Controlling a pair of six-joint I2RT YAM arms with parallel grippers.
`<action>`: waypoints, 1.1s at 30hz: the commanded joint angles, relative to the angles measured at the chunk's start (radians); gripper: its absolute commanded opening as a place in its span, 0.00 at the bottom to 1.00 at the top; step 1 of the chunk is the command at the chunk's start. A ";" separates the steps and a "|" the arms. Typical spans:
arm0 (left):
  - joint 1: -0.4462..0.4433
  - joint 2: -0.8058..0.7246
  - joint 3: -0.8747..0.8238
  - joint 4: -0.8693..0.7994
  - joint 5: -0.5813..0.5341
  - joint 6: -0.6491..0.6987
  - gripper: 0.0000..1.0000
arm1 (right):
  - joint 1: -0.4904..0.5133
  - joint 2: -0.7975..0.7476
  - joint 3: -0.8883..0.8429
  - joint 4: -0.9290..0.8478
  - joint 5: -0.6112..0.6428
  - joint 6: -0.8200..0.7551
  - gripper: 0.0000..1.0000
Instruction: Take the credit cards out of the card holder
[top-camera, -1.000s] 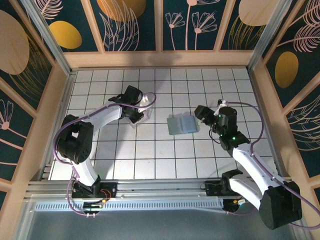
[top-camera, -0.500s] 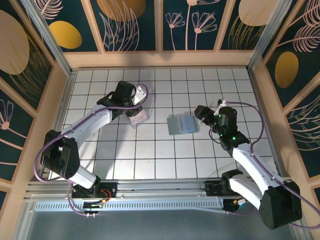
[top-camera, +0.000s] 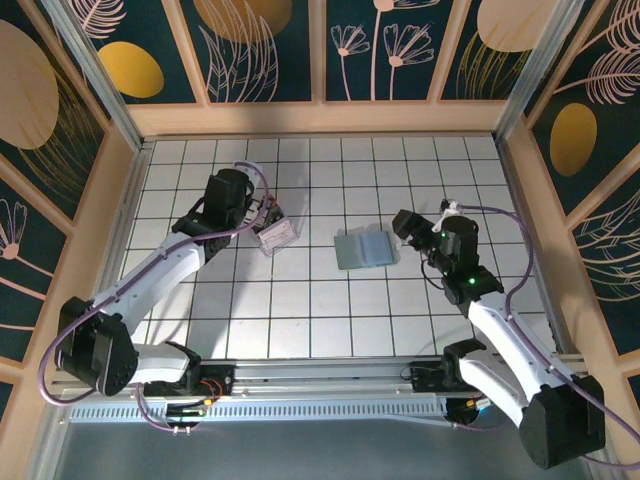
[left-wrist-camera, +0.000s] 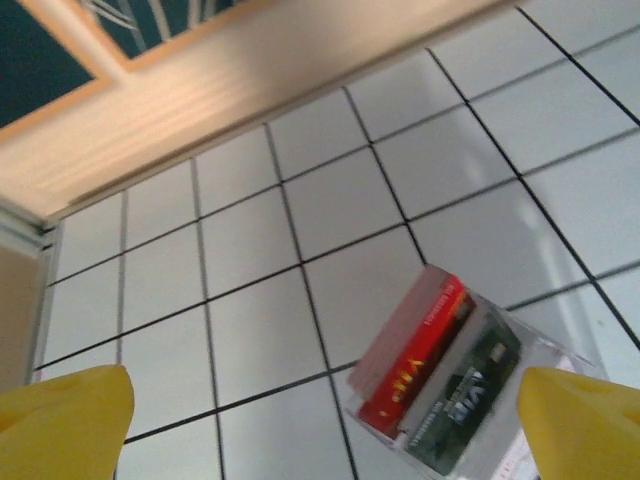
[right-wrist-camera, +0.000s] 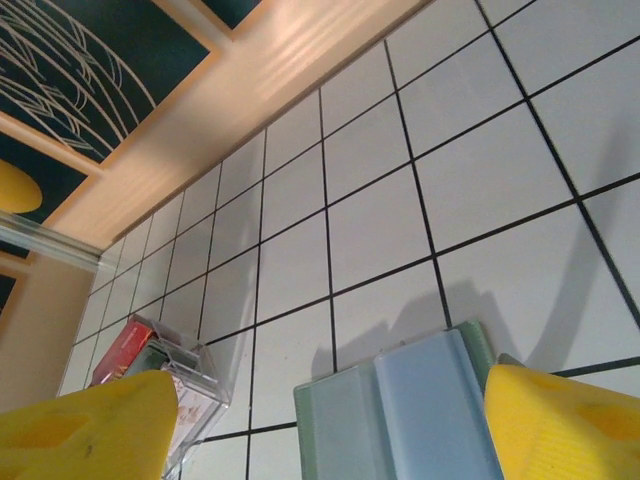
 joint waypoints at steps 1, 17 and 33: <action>0.007 -0.054 -0.042 0.069 -0.152 -0.147 0.99 | -0.010 -0.044 0.013 -0.048 0.062 -0.025 0.83; 0.028 -0.179 -0.217 0.168 -0.450 -0.368 0.99 | -0.034 -0.098 0.099 -0.244 0.361 -0.101 0.99; 0.234 -0.162 -0.381 0.335 -0.293 -0.443 0.99 | -0.141 -0.083 0.073 -0.228 0.553 -0.172 0.99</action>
